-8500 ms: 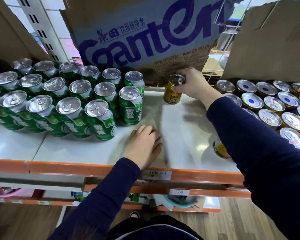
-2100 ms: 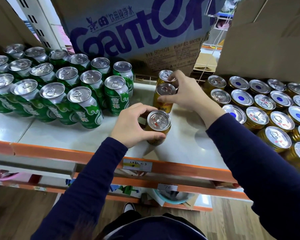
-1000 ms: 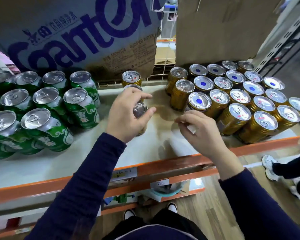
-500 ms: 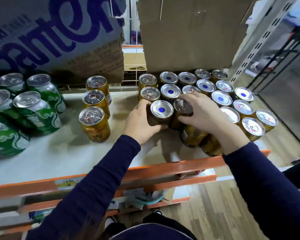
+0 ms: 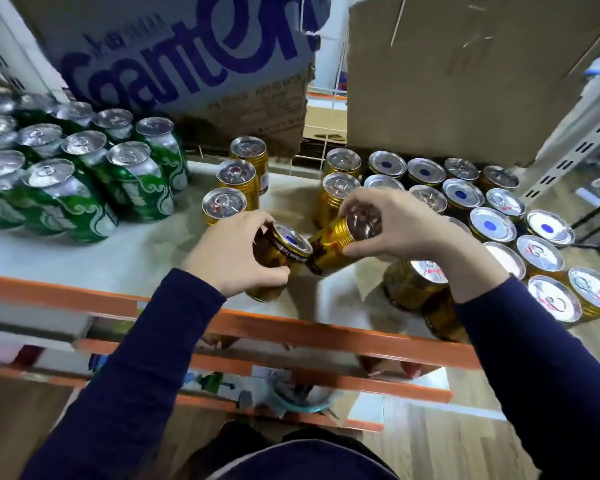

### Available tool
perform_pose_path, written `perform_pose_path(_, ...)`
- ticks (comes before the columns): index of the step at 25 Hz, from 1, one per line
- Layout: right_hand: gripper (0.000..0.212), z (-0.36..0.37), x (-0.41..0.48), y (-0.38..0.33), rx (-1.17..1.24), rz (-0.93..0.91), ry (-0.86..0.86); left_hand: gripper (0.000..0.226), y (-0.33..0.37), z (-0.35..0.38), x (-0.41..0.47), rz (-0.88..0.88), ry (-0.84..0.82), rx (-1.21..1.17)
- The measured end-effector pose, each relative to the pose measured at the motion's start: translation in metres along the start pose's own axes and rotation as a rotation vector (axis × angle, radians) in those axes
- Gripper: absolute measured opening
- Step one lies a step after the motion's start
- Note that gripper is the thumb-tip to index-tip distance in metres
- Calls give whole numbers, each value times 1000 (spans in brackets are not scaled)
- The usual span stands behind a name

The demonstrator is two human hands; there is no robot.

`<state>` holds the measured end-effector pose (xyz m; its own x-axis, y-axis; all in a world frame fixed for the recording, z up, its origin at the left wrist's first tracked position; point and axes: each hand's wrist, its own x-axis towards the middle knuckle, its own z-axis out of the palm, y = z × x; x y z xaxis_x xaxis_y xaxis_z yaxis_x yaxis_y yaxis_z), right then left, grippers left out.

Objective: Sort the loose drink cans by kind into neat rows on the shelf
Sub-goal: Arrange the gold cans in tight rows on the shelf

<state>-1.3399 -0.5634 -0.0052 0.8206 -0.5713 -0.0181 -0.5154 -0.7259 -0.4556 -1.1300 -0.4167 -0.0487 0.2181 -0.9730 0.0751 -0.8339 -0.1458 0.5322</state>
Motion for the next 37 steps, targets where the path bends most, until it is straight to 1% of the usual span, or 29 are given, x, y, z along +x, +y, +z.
perform_pose_path(2, 47, -4, 5, -4, -12, 12, -51, 71, -3, 0, 0, 11, -41, 14)
perform_pose_path(5, 49, -6, 7, -6, -73, 73, -82, 60, -8, 8, -4, 16, -87, 36)
perform_pose_path(7, 50, -7, 7, -7, -124, 128, -129, 60, -12, 17, -10, 29, -119, 43)
perform_pose_path(9, 55, -5, 8, -9, -165, 209, -214, 71, -19, 21, -14, 53, -167, 0)
perform_pose_path(11, 65, 5, 6, -9, -224, 259, -321, 85, -25, 21, -16, 68, -239, -48)
perform_pose_path(14, 80, 28, 3, -10, -206, 309, -387, 90, -31, 20, -16, 86, -286, -50)
perform_pose_path(16, 83, 36, 3, -11, -158, 322, -386, 87, -31, 20, -16, 82, -272, -67)
perform_pose_path(18, 81, 34, 2, -14, -106, 327, -379, 81, -30, 18, -15, 97, -258, -85)
perform_pose_path(20, 75, 25, 0, -18, -70, 296, -339, 78, -32, 11, -15, 140, -264, -83)
perform_pose_path(22, 64, 11, 3, -27, -46, 241, -255, 77, -38, 1, -18, 172, -256, -60)
perform_pose_path(26, 54, -13, 29, -51, -63, 136, -155, 74, -49, -22, -27, 160, -198, -83)
perform_pose_path(29, 56, -19, 68, -60, -64, 104, -55, 69, -51, -34, -32, 165, -120, -151)
perform_pose_path(31, 62, -15, 102, -56, -109, 126, 9, 68, -50, -37, -34, 184, -67, -179)
perform_pose_path(34, 71, 2, 147, -49, -199, 221, -23, 69, -51, -38, -35, 204, -25, -213)
perform_pose_path(37, 72, 17, 166, -43, -250, 236, -20, 73, -51, -40, -33, 211, -29, -213)
